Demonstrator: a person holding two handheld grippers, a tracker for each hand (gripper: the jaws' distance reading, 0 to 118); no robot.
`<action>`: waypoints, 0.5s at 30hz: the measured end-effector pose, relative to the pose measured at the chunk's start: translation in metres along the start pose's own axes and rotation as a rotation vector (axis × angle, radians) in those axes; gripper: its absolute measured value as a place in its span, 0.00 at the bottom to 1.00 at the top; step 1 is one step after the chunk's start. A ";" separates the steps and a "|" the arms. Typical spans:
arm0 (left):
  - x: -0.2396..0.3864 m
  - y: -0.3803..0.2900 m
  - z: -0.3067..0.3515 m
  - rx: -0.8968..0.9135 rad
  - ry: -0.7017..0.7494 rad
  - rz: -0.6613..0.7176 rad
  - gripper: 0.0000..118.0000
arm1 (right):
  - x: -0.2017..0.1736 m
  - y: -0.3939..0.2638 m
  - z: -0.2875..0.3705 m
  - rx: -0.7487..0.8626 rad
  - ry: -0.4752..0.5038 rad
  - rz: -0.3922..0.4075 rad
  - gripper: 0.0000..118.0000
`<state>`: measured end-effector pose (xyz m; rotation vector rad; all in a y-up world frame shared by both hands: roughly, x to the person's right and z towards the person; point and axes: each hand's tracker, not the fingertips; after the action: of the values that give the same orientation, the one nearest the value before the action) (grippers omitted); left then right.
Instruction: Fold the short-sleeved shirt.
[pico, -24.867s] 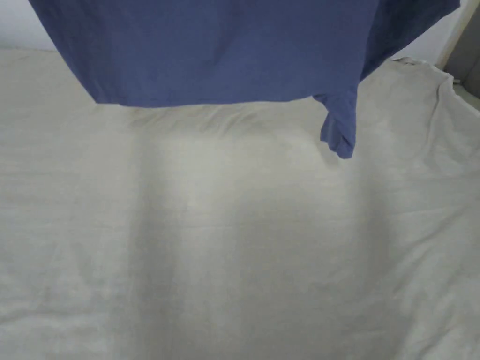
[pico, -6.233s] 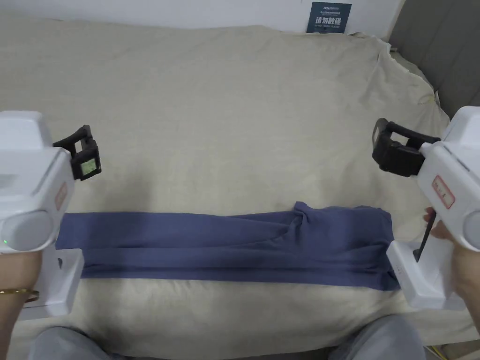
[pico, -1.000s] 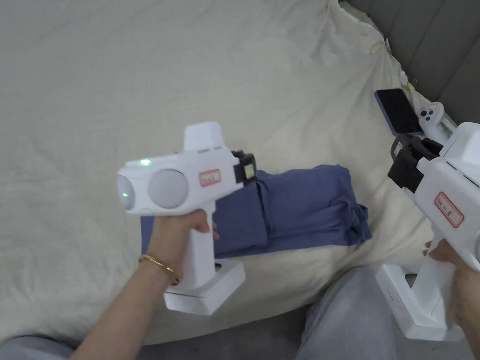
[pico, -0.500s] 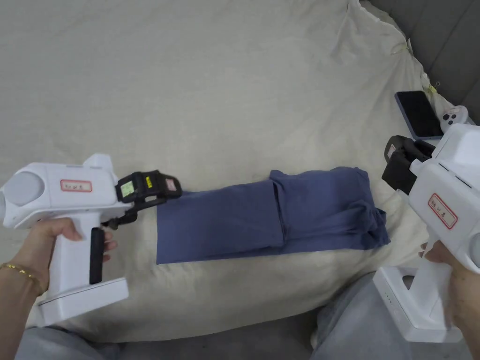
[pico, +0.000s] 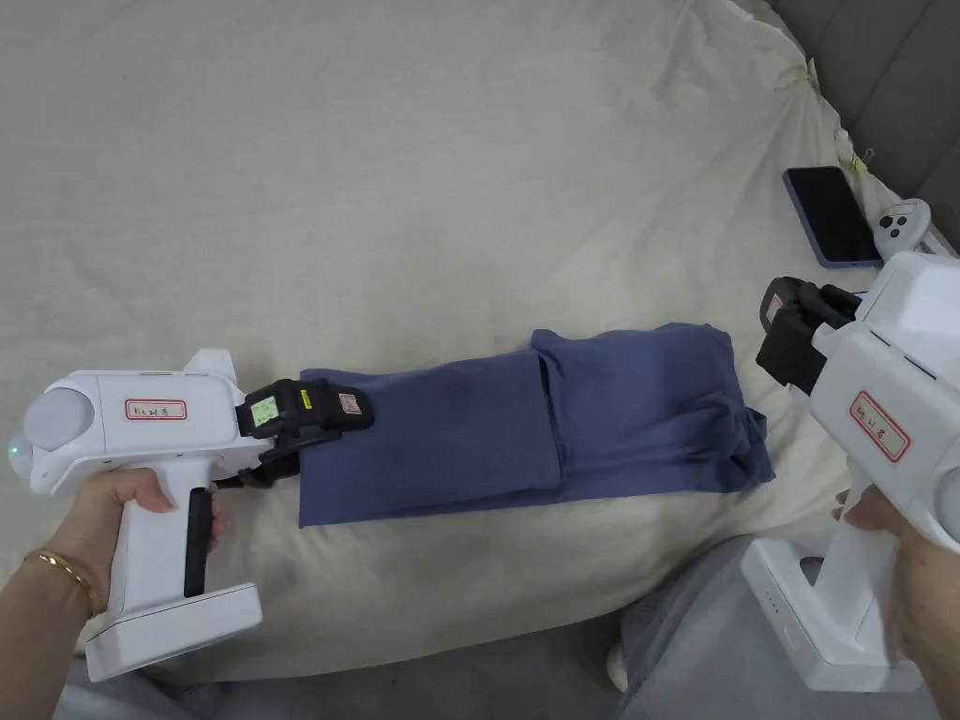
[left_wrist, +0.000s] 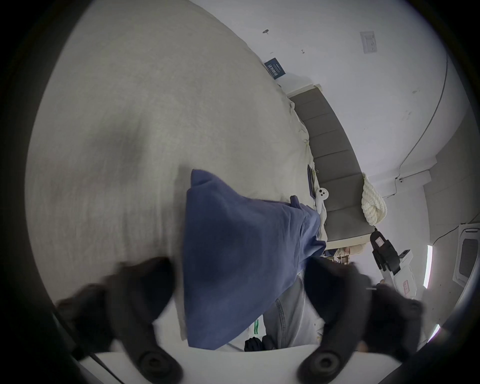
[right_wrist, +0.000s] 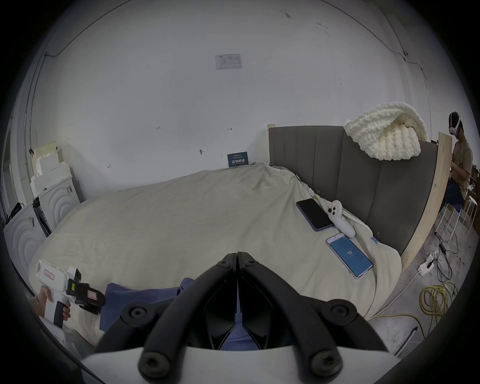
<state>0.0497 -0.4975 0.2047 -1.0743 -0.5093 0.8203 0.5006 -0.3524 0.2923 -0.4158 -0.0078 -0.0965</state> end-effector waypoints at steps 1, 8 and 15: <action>0.001 0.001 0.000 0.008 0.000 -0.007 0.53 | 0.000 0.000 0.000 -0.003 -0.002 -0.001 0.00; 0.007 0.001 -0.007 -0.005 0.124 0.009 0.09 | 0.001 -0.001 -0.003 -0.014 -0.010 -0.008 0.00; 0.039 0.002 0.025 0.053 0.178 0.023 0.06 | -0.003 0.004 -0.003 -0.006 -0.003 -0.001 0.00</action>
<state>0.0548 -0.4519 0.2120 -1.0944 -0.3237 0.7460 0.4984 -0.3497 0.2882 -0.4216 -0.0102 -0.0966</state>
